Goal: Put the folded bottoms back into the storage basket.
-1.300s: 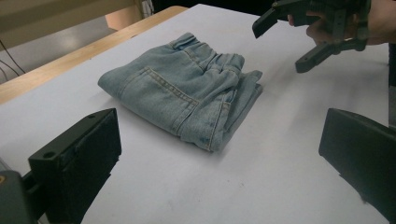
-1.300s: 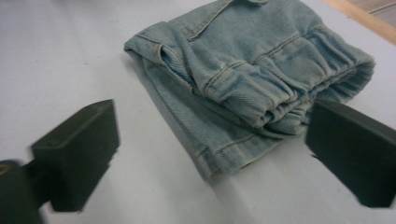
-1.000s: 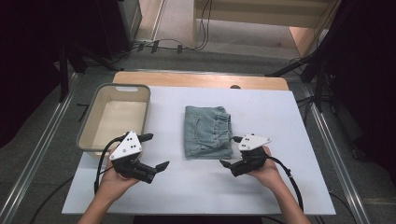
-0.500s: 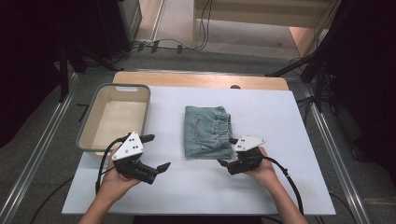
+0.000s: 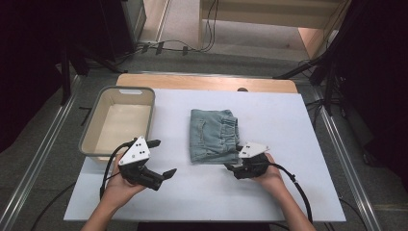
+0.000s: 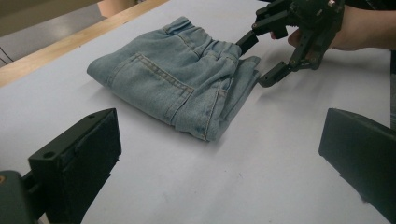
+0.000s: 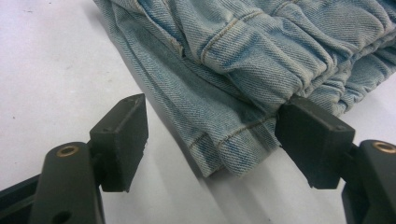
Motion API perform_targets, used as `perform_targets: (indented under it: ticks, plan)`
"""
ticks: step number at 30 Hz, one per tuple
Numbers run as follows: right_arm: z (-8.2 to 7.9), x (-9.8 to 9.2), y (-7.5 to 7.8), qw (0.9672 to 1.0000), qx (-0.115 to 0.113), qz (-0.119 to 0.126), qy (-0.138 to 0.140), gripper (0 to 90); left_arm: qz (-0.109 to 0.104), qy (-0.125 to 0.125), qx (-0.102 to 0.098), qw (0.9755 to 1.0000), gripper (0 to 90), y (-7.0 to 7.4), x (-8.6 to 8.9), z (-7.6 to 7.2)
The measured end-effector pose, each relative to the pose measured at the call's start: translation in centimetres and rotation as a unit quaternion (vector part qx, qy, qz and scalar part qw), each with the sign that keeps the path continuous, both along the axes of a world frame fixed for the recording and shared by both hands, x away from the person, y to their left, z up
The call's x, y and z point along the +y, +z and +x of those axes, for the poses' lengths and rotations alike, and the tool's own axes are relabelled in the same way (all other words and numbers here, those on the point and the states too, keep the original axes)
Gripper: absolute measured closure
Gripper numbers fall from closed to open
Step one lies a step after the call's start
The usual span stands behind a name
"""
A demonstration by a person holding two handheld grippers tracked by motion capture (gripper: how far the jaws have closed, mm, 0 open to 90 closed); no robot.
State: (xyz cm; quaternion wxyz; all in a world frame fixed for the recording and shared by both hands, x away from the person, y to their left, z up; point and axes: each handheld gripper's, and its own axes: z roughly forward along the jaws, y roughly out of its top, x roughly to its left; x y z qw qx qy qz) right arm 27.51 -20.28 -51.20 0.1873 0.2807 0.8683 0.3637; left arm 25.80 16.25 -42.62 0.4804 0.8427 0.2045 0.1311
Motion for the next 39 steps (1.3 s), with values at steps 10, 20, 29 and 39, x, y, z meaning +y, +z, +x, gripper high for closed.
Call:
perform_targets:
  ticks: [10,20,29,39]
  plan:
    - [0.03,-0.15,-0.26,0.9998,0.012,0.000,-0.013,29.3,-0.001,0.002,-0.002,1.0000,0.0,0.06,0.07,-0.03]
    - [-0.13,0.13,-0.73,0.9996,0.018,-0.013,-0.016,32.3,-0.002,0.002,-0.001,1.0000,0.0,0.04,0.15,0.01]
    - [-0.06,0.35,-0.65,0.9995,0.023,-0.018,-0.008,37.6,0.002,-0.002,0.007,1.0000,0.0,-0.31,-0.15,0.13]
    - [-0.05,-0.10,-0.55,0.9995,0.012,-0.025,-0.016,58.8,0.003,-0.003,0.010,0.9999,0.0,-0.49,-0.29,0.16]
